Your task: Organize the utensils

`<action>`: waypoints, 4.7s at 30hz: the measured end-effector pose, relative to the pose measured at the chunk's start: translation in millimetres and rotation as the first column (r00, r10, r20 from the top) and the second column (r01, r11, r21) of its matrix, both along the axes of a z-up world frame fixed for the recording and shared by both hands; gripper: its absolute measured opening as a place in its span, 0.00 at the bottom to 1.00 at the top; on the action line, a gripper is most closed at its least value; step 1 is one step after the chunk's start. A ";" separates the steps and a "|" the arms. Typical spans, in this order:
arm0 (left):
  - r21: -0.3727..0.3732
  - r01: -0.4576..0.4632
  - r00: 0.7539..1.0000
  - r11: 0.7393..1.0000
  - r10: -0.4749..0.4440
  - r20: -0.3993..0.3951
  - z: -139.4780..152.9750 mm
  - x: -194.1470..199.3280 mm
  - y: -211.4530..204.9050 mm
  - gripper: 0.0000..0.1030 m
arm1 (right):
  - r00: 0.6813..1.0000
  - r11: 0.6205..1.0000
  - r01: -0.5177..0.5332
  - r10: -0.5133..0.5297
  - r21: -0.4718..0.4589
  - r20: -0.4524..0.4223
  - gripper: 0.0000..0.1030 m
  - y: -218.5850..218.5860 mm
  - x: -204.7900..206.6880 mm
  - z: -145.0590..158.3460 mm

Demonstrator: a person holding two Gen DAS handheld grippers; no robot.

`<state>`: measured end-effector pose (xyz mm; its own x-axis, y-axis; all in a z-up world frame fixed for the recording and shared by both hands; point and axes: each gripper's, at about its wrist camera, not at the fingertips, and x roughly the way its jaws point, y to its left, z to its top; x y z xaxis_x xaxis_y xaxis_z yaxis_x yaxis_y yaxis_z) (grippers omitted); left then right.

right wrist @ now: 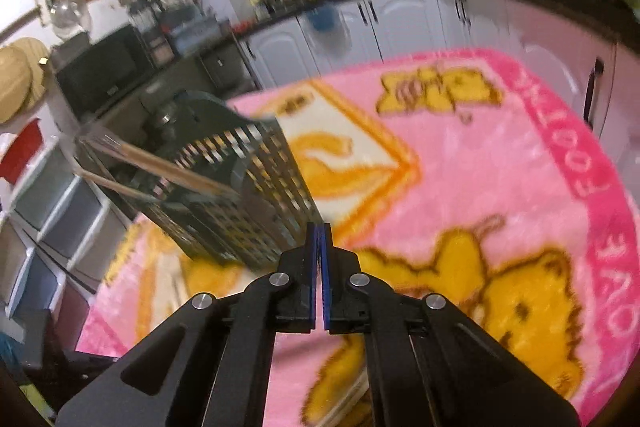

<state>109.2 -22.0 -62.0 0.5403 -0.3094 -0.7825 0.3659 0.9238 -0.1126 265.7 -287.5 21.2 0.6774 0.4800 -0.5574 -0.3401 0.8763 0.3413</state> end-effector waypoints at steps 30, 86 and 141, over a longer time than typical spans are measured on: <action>-0.135 -0.101 0.949 0.986 0.136 0.286 132.3 20.6 24.4 0.03 | 0.931 0.992 -0.119 0.122 -0.032 0.345 0.02 8.6 -73.9 128.2; -0.274 -0.141 0.800 0.951 0.272 0.534 253.7 114.4 12.5 0.03 | 0.836 0.990 -0.128 0.140 -0.060 0.530 0.02 43.5 -12.6 222.8; -0.269 -0.182 0.857 0.946 0.287 0.428 182.2 107.3 28.3 0.58 | 0.966 0.998 -0.043 0.053 -0.046 0.251 0.50 23.7 4.9 87.1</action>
